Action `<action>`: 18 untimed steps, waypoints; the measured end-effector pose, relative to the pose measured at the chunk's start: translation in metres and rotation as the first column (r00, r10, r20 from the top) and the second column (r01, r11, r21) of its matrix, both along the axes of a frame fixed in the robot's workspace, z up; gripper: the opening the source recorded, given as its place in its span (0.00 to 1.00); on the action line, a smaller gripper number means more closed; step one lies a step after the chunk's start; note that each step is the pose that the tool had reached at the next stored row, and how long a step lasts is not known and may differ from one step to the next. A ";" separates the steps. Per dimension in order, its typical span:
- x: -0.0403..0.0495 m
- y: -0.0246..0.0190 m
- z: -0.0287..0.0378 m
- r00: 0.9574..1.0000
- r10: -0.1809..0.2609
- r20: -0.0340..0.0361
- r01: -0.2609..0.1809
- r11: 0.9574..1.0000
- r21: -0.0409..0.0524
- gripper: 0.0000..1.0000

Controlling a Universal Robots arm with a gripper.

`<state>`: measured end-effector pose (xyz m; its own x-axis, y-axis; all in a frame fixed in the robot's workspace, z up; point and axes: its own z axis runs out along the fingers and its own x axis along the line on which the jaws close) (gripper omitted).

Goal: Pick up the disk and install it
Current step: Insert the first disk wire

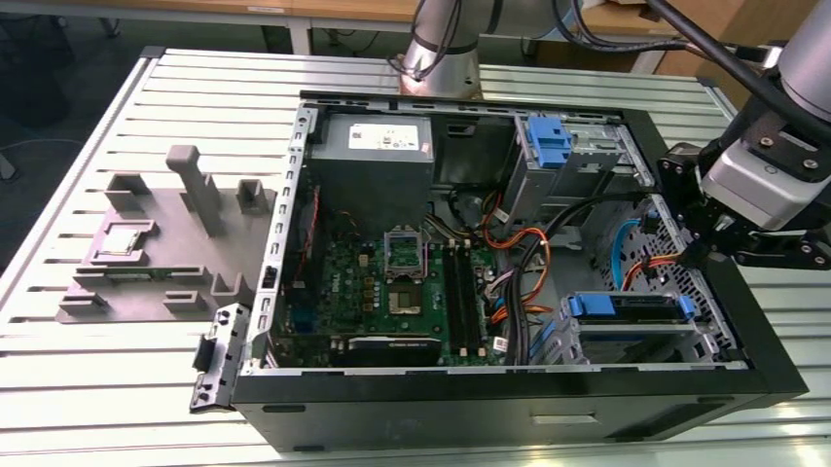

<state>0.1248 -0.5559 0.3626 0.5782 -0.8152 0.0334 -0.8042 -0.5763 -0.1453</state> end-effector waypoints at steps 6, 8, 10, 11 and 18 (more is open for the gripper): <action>0.0000 0.0000 0.0000 1.000 0.000 0.000 0.000 1.000 0.000 0.10; 0.0000 0.0000 0.0000 1.000 0.000 0.000 0.000 1.000 0.000 0.10; 0.0000 0.0000 0.0000 1.000 0.000 0.000 0.000 1.000 0.000 0.10; 0.0000 0.0000 0.0000 1.000 0.000 0.000 0.000 1.000 0.000 0.11; 0.0000 0.0000 -0.0003 1.000 0.000 0.004 0.000 1.000 0.000 0.17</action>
<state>0.1248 -0.5558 0.3624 0.5783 -0.8151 0.0356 -0.8035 -0.5765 -0.1482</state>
